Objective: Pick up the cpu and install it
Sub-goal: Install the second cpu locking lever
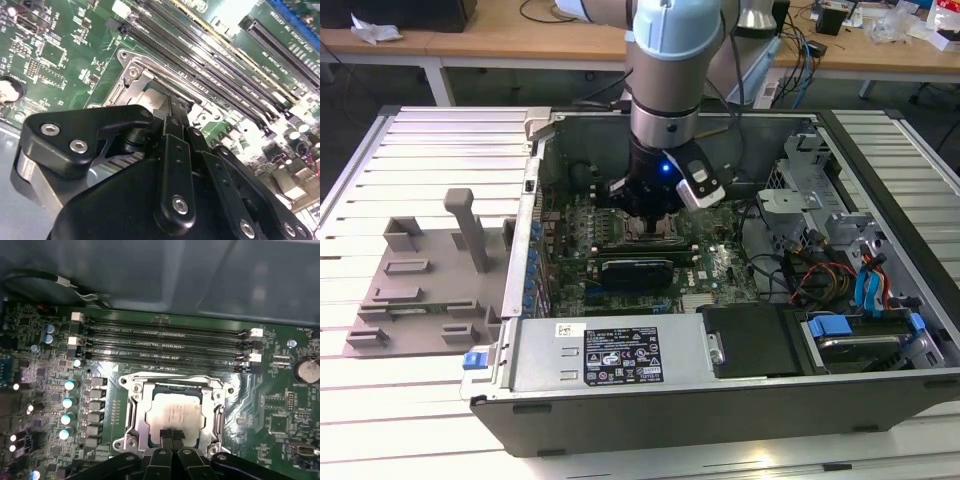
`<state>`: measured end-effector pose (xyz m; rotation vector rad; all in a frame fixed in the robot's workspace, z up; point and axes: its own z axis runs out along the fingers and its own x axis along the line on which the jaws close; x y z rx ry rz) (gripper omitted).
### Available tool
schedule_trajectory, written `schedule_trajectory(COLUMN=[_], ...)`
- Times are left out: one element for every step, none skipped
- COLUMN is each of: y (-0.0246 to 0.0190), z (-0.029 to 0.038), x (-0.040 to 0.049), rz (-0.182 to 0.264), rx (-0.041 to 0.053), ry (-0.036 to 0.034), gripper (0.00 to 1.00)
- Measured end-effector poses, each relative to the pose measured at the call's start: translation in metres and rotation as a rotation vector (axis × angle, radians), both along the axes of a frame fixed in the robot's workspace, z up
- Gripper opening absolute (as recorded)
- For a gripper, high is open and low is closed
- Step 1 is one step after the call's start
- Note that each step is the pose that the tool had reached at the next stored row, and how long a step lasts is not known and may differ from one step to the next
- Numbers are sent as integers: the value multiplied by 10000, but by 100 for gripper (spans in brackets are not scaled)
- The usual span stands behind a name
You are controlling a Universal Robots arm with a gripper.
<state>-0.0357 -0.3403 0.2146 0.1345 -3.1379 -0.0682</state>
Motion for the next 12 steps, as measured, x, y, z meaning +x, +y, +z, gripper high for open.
schedule_trajectory(y=[8,14,28,42,49,51,51,51,51,51,51,51], z=[29,52,107,150,191,207,207,207,208,208,208,209], x=[2,4,6,9,10,10,10,10,10,10,10,10], rz=[0,0,0,0,0,2,1,0,0,0,0,1], rx=[-82,-136,-240,-366,-485,-531,-532,-532,-533,-532,-533,-533], ry=[2,1,1,0,1,0,0,0,0,0,0,0], gripper=[11,11,11,11,11,11,11,11,11,11,11,11])
